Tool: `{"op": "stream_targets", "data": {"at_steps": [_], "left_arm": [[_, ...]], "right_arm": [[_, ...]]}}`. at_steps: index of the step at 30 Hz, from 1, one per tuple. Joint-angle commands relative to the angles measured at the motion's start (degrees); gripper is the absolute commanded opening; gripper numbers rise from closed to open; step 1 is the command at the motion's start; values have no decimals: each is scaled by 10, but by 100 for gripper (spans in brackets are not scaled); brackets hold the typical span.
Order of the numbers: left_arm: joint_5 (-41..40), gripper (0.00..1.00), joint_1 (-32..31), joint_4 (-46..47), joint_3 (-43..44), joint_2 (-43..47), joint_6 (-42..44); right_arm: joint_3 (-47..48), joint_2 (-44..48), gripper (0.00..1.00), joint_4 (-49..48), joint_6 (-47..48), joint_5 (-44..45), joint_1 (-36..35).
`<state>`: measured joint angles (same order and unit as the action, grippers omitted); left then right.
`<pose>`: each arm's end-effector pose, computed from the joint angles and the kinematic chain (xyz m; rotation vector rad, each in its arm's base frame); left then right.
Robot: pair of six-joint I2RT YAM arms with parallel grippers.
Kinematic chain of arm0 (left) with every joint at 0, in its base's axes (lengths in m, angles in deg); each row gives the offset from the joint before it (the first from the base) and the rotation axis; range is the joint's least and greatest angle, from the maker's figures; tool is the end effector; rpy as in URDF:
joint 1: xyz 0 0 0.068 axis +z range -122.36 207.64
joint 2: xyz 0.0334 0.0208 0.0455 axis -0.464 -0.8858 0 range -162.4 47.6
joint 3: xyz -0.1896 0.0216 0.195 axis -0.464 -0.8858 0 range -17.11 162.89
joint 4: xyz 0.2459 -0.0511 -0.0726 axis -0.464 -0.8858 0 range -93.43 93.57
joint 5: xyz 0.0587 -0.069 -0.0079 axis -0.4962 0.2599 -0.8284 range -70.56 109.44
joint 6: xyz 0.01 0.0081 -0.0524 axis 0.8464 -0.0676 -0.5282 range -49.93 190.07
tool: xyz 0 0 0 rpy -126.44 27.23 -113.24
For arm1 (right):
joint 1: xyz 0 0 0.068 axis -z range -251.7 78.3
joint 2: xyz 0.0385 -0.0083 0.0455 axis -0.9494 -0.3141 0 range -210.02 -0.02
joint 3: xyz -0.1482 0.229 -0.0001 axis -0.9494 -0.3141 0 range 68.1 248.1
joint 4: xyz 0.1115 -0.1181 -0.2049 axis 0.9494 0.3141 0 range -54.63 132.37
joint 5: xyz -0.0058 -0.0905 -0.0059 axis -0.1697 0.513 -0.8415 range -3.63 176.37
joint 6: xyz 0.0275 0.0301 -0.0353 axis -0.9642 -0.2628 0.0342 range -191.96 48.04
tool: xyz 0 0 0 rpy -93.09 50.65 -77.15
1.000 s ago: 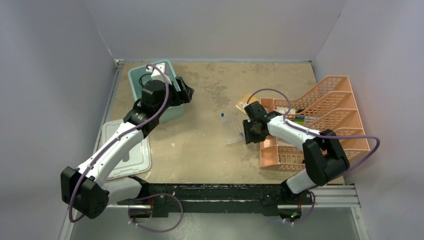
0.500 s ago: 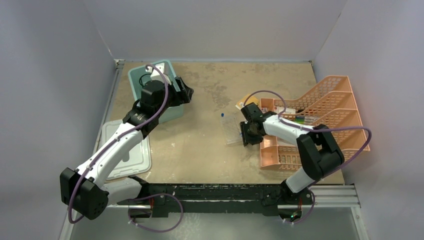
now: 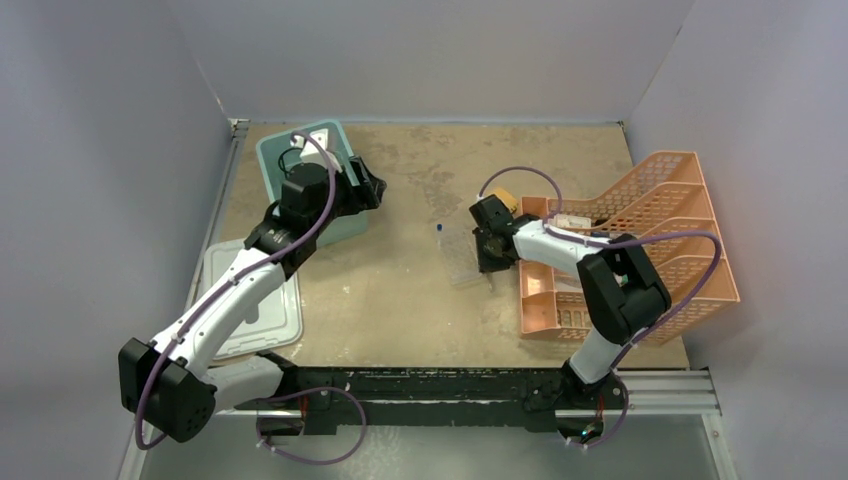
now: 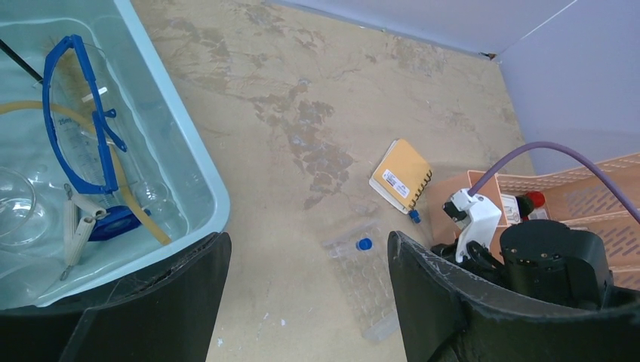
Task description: Organize the chemistry lab equipment
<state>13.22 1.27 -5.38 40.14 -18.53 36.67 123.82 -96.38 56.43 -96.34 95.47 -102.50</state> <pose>0.2423 -0.1159 0.3429 -0.1940 1.9168 -0.6085 0.2829 0.1621 0.1657 -0.0947 2.6283 0.1215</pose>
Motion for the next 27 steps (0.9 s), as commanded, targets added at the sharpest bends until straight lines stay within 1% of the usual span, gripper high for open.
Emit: {"op": "stream_targets", "data": {"at_steps": [1,3,6,8,12,15,16,19,23,25,27], "left_arm": [[-5,75,-1,17,-7,19,-3],[-3,75,-1,18,-9,20,-6],[-2,75,-1,19,-8,21,-8],[-1,75,-1,20,-9,23,-8],[22,74,-2,30,-12,22,-16],[56,74,-3,63,-24,22,-33],[72,72,-5,78,-29,21,-42],[99,69,-26,138,-41,14,-61],[114,69,-81,184,-39,-17,-73],[137,73,-101,216,-34,-37,-87],[164,74,-115,260,-30,-58,-104]], "right_arm": [[3,-46,28,-25,10,30,8],[7,-54,25,-28,12,18,18],[8,-51,14,-28,9,12,19],[6,-38,10,-28,5,23,19],[19,17,10,-16,3,52,19],[40,89,11,-19,4,59,19],[47,112,11,-24,4,56,19],[68,170,12,-52,-3,28,21],[102,213,13,-84,-36,-20,20],[115,226,13,-107,-59,-51,21],[126,235,12,-130,-88,-85,20]]}}
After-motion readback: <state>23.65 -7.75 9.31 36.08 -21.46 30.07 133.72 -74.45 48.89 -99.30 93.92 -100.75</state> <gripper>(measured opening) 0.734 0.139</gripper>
